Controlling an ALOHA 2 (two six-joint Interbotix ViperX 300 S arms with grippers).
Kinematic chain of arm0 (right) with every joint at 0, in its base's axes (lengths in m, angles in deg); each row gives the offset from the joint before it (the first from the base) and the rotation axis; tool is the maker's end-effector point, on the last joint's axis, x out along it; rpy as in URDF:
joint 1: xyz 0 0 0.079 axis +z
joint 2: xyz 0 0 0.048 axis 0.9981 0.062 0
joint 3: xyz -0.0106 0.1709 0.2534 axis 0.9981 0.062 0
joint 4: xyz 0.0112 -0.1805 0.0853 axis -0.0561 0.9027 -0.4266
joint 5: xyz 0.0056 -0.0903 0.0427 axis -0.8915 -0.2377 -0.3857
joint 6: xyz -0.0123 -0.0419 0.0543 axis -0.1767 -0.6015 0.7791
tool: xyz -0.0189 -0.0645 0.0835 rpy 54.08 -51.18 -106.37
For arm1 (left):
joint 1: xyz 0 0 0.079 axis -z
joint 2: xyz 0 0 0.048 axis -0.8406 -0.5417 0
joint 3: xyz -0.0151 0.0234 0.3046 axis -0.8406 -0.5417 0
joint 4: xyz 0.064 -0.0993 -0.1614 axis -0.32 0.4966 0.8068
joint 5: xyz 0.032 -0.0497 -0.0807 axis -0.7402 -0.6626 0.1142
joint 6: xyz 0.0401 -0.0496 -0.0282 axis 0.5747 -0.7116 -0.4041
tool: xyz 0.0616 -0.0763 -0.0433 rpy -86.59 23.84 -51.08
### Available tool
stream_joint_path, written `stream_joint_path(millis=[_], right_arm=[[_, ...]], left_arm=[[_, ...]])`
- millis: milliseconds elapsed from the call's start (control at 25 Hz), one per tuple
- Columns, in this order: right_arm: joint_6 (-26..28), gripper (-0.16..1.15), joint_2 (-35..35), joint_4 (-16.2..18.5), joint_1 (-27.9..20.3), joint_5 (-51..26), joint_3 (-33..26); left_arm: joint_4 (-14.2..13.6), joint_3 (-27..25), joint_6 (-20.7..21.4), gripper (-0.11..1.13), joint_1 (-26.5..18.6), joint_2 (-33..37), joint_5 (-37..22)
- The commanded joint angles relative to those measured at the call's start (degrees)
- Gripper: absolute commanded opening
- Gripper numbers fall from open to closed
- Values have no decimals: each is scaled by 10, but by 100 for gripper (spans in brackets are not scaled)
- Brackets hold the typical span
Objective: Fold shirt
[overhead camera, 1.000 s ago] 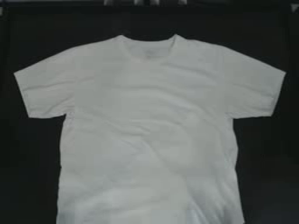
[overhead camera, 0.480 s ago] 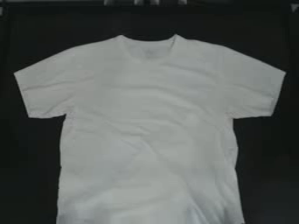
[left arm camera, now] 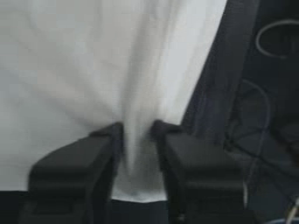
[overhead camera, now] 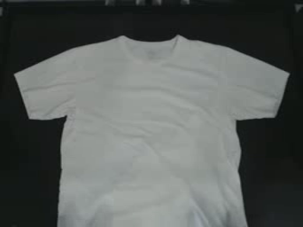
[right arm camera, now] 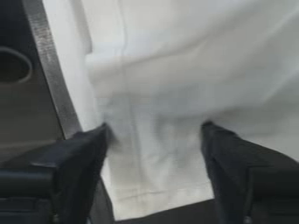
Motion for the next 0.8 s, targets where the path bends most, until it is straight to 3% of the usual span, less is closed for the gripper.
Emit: stream_joint_path(millis=[40,280,480,680,800], right_arm=[[-2,73,5,-11,-1,7,-2],[-3,42,5,-19,0,11,-3],[-18,-2,3,-19,4,6,-10],[-24,7,-8,-14,4,-13,-20],[-11,7,-32,-9,6,-21,-20]], left_arm=[[7,-2,0,45,1,-4,2],[-1,6,18,-3,8,-1,2],[-9,13,17,6,8,2,-4],[-35,15,-8,6,9,21,-10],[-65,27,-36,6,16,41,-40]])
